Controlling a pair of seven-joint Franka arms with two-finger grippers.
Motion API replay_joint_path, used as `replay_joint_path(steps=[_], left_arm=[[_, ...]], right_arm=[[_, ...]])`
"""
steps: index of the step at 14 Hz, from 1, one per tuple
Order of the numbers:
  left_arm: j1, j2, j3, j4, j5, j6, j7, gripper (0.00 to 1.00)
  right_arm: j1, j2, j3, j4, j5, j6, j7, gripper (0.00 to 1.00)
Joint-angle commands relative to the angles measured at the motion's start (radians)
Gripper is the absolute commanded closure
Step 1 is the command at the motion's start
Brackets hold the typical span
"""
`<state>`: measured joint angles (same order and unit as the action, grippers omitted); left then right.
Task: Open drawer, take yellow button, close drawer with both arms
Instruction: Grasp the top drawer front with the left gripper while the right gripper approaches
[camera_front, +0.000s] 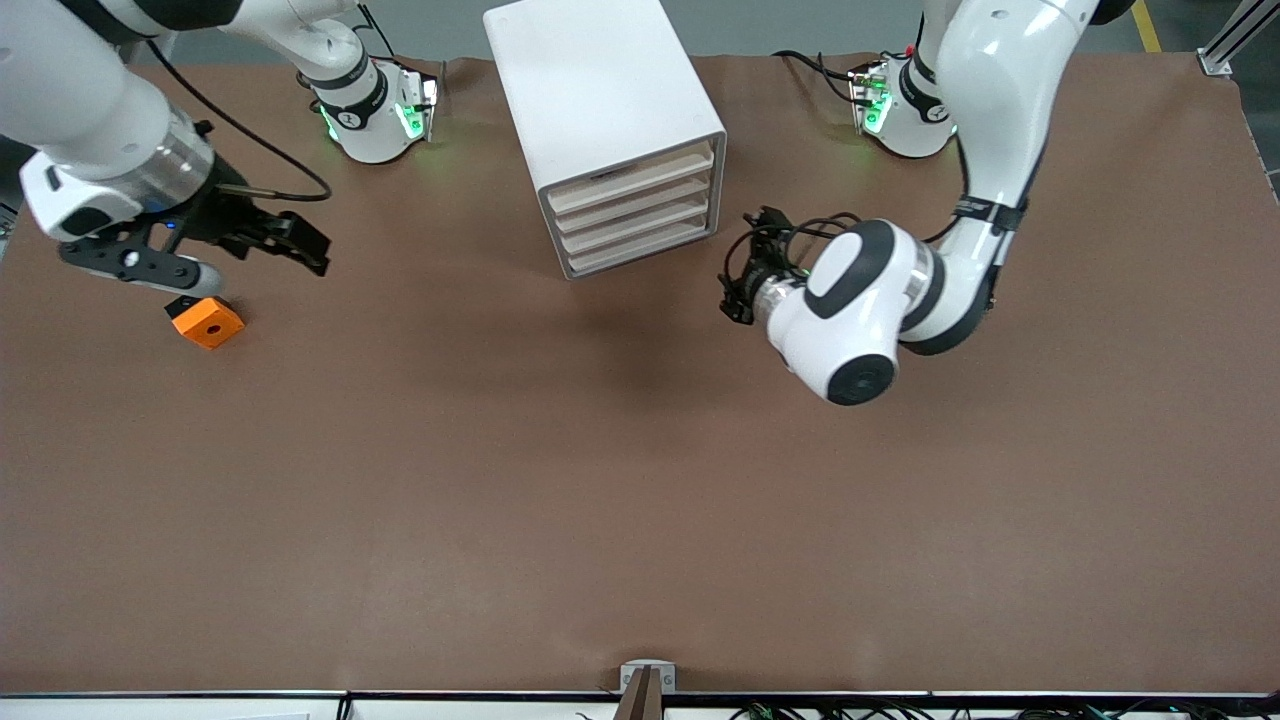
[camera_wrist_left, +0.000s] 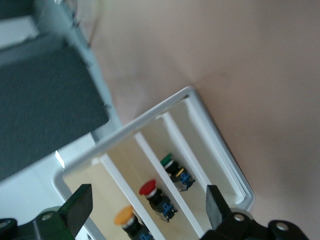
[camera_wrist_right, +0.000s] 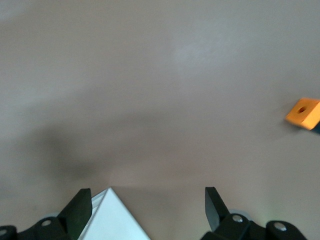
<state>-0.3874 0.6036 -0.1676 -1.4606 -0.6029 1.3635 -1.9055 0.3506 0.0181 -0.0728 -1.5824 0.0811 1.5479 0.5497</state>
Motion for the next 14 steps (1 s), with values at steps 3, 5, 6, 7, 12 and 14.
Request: replay_joint_path(steps=[3, 5, 6, 7, 12, 14], left_arm=[[-0.041, 0.100, 0.000, 0.017, -0.175, -0.007, -0.269, 0.04], [-0.077, 0.136, 0.000, 0.022, -0.231, -0.009, -0.384, 0.17], [-0.084, 0.145, 0.000, 0.022, -0.254, -0.011, -0.429, 0.23], [-0.084, 0.150, 0.000, 0.022, -0.273, -0.012, -0.454, 0.31], [-0.116, 0.171, 0.000, 0.020, -0.304, -0.038, -0.504, 0.39], [-0.134, 0.173, 0.000, 0.019, -0.305, -0.060, -0.504, 0.39]], right_arm=[[0.028, 0.022, -0.009, 0.012, 0.058, 0.006, 0.098, 0.00], [0.028, 0.036, -0.009, 0.010, 0.060, 0.009, 0.121, 0.00], [0.028, 0.040, -0.009, 0.010, 0.060, 0.009, 0.124, 0.00], [0.039, 0.045, -0.009, 0.010, 0.060, 0.009, 0.134, 0.00], [0.113, 0.065, -0.010, 0.010, 0.058, 0.026, 0.294, 0.00], [0.131, 0.075, -0.010, 0.010, 0.058, 0.029, 0.325, 0.00]])
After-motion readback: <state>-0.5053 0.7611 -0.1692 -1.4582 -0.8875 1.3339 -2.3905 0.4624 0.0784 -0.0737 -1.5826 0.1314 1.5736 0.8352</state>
